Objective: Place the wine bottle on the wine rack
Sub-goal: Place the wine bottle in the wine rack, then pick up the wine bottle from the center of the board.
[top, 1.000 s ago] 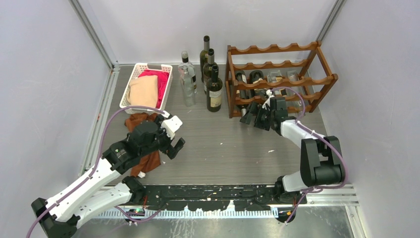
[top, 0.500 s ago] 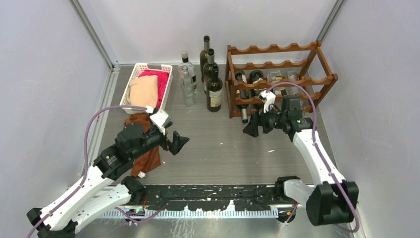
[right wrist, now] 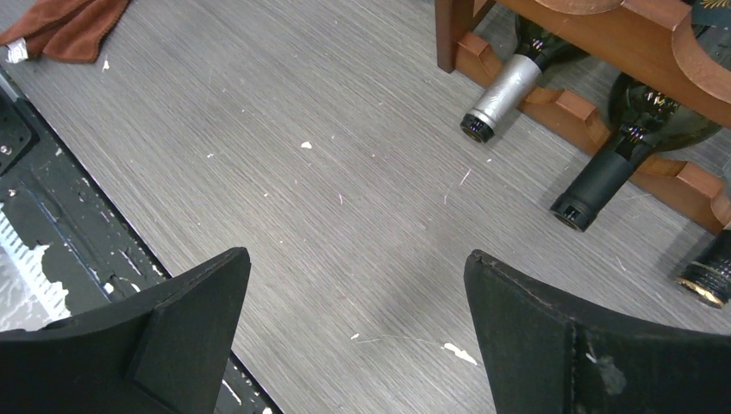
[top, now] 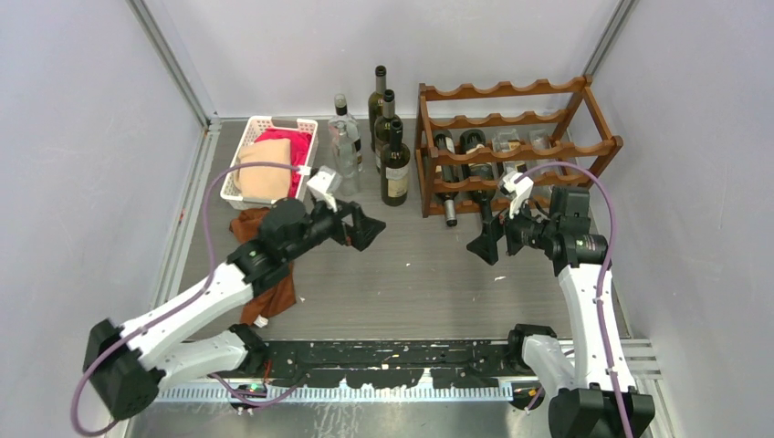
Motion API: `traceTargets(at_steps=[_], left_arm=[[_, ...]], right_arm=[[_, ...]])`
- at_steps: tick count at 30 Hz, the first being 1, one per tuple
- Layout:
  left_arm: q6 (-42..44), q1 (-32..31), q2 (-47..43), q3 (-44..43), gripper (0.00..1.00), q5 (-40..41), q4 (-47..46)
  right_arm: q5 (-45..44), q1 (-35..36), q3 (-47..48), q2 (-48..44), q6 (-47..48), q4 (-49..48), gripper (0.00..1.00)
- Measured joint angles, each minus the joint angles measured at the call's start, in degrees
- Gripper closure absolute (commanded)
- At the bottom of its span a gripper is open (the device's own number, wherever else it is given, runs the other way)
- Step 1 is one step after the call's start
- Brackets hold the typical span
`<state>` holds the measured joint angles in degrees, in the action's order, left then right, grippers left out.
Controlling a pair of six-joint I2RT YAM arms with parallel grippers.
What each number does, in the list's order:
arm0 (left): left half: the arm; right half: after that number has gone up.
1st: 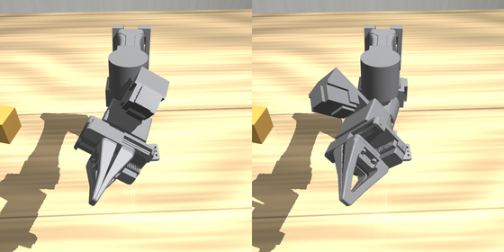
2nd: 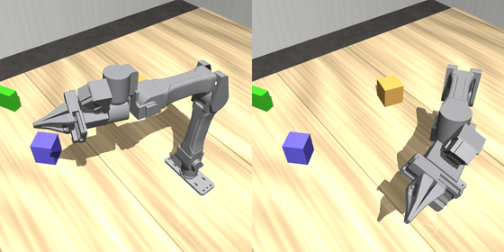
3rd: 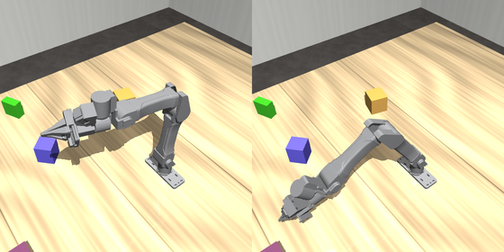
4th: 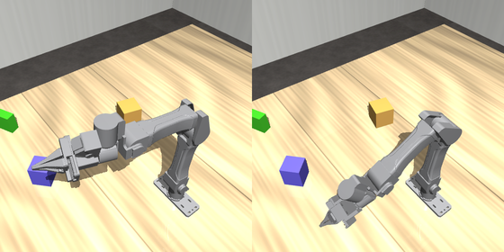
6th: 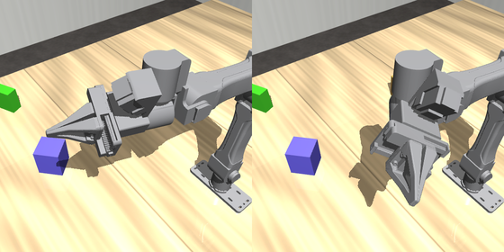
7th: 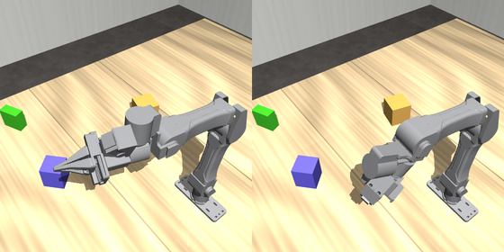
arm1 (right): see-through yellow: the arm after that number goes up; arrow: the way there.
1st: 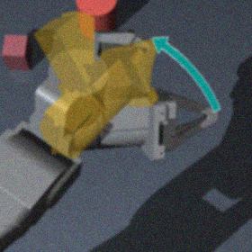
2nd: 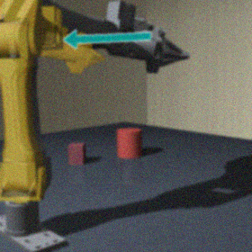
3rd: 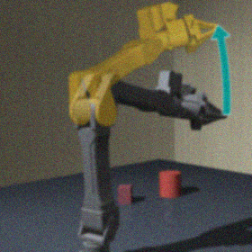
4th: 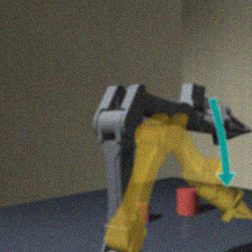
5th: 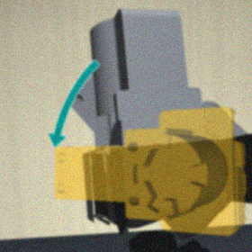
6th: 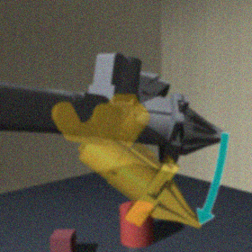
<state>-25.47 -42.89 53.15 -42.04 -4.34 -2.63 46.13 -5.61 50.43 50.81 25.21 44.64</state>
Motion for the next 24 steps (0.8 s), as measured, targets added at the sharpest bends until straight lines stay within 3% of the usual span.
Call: traceTargets(at_steps=[4,6,10,17,24], left_arm=[[9.66,1.68,10.08,-1.14,0.03,-1.84,-8.22],[15.50,4.00,15.87,-0.57,0.03,-5.25,-17.11],[20.04,9.75,24.39,-0.04,0.02,-10.01,-29.51],[24.61,12.28,40.96,-0.24,0.00,-13.35,-47.80],[25.94,12.28,50.84,-4.35,0.01,-13.66,-56.06]], right_arm=[[0.00,-0.26,-0.11,-0.44,0.87,0.87,0.00],[-0.26,-0.33,-0.11,-0.42,1.42,1.05,0.00],[-0.74,-0.52,-0.11,-0.42,1.99,1.09,0.00],[-1.44,-0.63,-0.15,0.63,2.95,1.11,0.00],[-1.90,-0.92,-0.15,3.34,3.61,1.36,0.00]])
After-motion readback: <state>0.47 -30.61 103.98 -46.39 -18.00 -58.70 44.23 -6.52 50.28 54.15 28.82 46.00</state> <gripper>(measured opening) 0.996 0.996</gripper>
